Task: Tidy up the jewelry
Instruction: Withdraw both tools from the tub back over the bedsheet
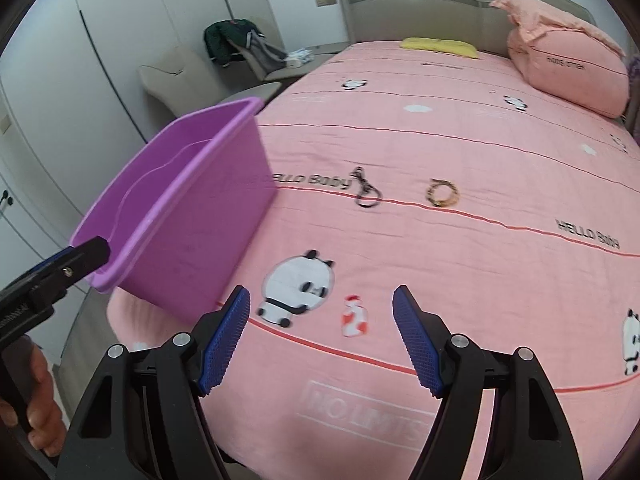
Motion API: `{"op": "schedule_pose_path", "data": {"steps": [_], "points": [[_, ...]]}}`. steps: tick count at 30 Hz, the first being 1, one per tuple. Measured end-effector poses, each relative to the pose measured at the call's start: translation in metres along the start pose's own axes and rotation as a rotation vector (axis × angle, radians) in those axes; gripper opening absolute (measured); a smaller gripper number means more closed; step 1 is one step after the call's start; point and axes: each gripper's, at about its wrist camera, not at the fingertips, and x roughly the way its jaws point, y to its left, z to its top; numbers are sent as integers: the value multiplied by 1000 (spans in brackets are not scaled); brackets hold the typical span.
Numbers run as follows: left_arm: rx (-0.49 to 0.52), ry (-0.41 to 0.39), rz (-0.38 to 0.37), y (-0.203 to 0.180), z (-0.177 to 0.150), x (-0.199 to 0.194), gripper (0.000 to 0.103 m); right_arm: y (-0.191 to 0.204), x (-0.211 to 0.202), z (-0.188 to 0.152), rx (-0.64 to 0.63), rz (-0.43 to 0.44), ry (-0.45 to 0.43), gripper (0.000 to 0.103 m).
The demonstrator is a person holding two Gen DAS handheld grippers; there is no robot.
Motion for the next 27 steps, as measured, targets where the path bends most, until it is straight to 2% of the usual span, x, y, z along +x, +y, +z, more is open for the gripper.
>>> {"op": "schedule_pose_path", "data": {"steps": [7, 16, 23, 27], "points": [[83, 17, -48, -47, -9, 10, 93, -47, -10, -16, 69, -76, -8, 71], [129, 62, -70, -87, -14, 39, 93, -97, -14, -24, 141, -141, -28, 71], [172, 76, -60, -110, -15, 70, 94, -134, 4, -18, 200, -157, -30, 75], [161, 97, -58, -119, -10, 99, 94, -148, 23, -13, 213, -165, -30, 77]]}}
